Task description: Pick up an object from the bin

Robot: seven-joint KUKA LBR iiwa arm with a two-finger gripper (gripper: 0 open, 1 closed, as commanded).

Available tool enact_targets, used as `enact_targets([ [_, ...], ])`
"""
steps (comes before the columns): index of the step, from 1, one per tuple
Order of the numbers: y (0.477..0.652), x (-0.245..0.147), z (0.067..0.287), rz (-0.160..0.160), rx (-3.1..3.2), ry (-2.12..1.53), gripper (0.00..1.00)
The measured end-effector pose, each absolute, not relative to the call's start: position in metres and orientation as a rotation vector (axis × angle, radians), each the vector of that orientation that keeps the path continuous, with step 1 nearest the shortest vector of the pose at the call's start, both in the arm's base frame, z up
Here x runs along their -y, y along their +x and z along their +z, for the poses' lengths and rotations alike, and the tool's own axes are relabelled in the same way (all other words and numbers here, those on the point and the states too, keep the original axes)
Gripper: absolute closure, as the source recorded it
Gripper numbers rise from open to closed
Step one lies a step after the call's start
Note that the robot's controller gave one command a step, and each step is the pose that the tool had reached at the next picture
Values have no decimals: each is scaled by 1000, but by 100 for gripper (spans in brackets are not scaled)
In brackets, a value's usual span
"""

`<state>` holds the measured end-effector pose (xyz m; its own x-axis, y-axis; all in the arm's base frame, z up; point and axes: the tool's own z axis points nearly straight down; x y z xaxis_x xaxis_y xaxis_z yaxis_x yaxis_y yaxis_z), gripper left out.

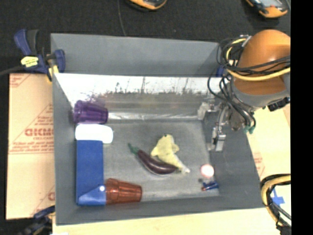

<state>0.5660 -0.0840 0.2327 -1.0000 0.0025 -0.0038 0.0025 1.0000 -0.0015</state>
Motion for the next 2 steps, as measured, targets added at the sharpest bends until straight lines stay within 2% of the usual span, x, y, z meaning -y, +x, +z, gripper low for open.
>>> enact_targets([
  [1,596,25,186,-4,-3133,-90,0],
  [2,544,19,152,-5,-3130,-72,0],
])
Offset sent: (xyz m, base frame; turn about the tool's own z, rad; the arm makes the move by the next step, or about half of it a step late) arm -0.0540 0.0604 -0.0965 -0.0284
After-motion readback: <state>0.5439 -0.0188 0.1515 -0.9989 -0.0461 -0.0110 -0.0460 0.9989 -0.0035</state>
